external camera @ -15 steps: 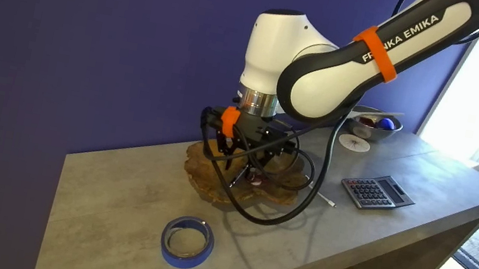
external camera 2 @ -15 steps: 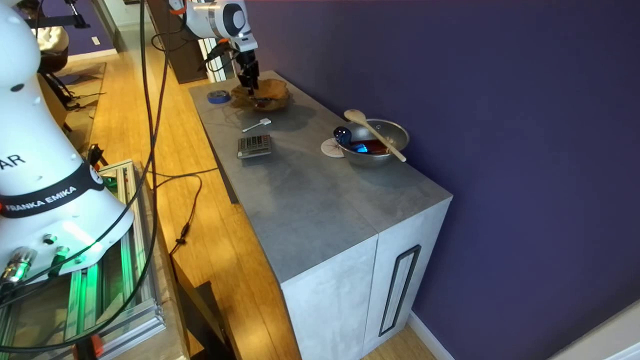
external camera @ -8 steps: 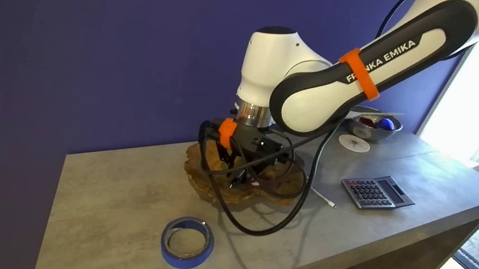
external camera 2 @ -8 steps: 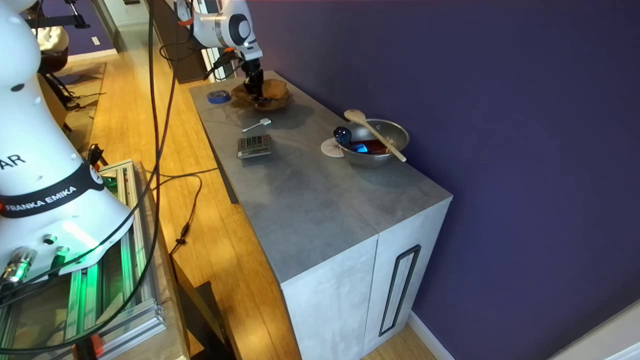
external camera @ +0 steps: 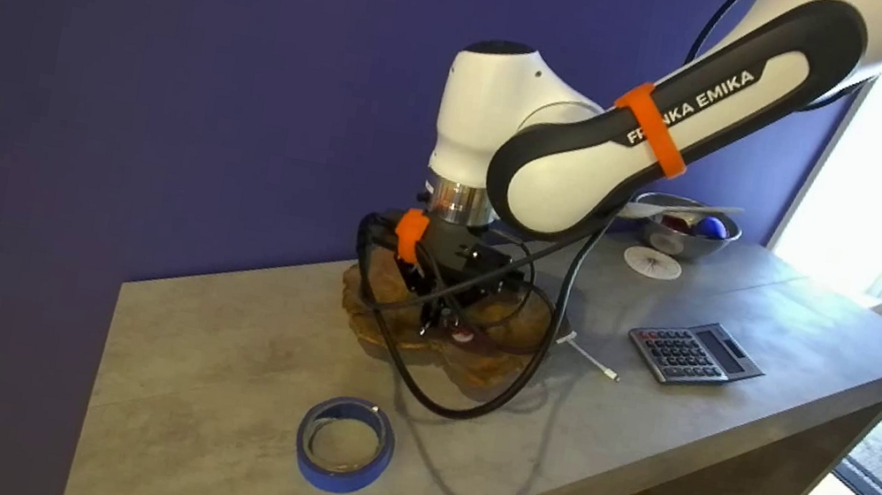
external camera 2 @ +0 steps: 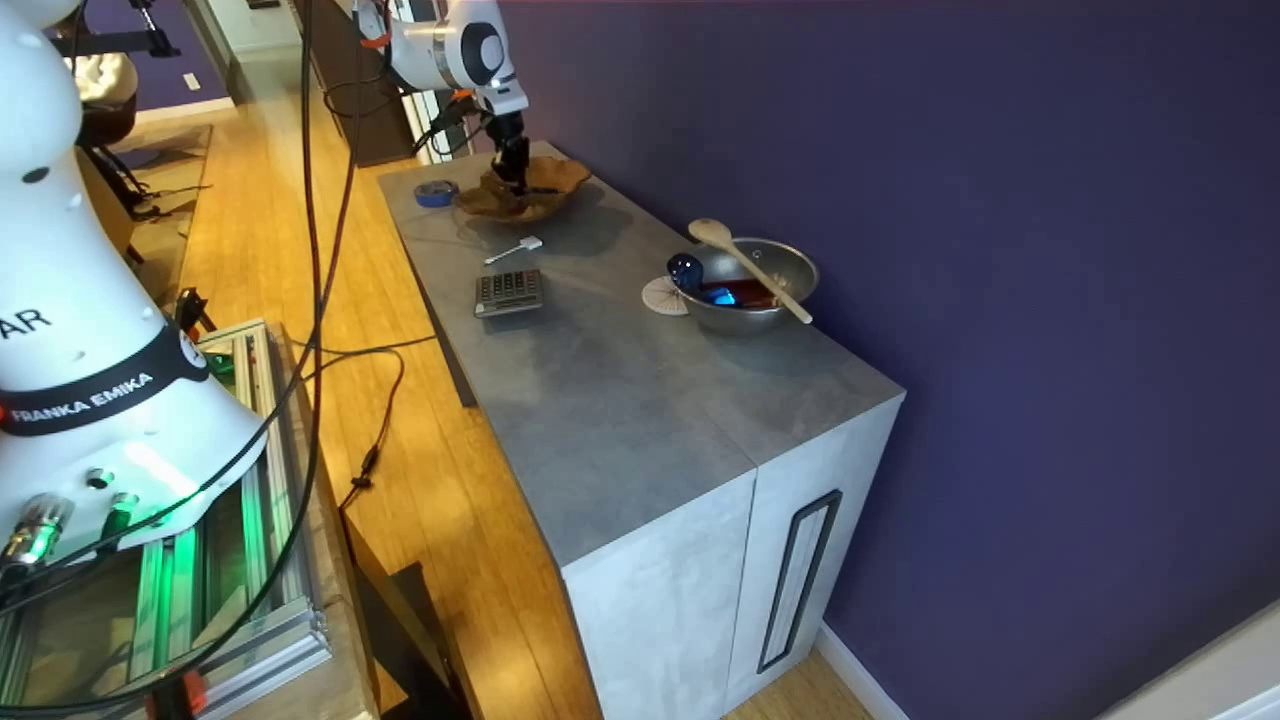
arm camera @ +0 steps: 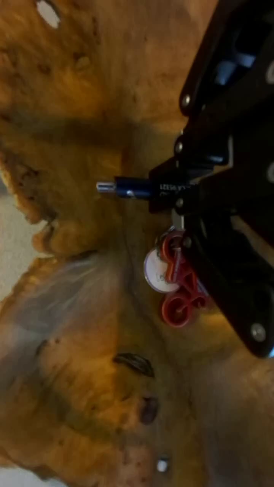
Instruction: Pick the blue pen from the key bowl, then put it on the blue tape
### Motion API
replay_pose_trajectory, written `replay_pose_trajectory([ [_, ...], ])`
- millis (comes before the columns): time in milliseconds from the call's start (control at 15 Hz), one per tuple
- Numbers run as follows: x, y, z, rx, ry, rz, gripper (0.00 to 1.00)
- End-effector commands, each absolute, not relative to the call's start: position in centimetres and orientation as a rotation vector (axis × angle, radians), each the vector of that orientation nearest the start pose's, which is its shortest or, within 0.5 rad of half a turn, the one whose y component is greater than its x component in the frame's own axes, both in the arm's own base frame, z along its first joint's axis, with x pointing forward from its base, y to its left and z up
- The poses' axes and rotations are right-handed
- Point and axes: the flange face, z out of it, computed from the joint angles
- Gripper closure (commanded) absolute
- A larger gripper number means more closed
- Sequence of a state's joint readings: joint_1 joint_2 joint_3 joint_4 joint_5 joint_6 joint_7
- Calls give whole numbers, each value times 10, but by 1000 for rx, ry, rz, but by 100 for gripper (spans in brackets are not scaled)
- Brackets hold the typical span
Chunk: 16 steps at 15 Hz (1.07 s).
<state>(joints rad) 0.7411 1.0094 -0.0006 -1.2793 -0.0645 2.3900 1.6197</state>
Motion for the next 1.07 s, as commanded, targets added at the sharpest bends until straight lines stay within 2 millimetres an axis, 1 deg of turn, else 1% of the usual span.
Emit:
replay_pose_trajectory([
  [0, 552, 505, 193, -2778, 1206, -140, 97],
  [67, 551, 505, 206, -2767, 1172, -133, 97],
  [200, 539, 513, 232, -2770, 953, -121, 97],
  [267, 526, 524, 234, -2783, 871, -108, 97],
  [333, 518, 533, 239, -2788, 788, -101, 97],
  [400, 503, 546, 240, -2788, 708, -86, 97],
  [467, 494, 555, 241, -2787, 630, -68, 97],
  [600, 474, 575, 235, -2781, 479, -11, 97],
  [733, 459, 588, 221, -2776, 343, 63, 97],
  [800, 455, 591, 216, -2774, 276, 111, 97],
  [867, 458, 592, 224, -2803, 373, 45, 87],
  [1000, 452, 595, 214, -2802, 300, 86, 87],
])
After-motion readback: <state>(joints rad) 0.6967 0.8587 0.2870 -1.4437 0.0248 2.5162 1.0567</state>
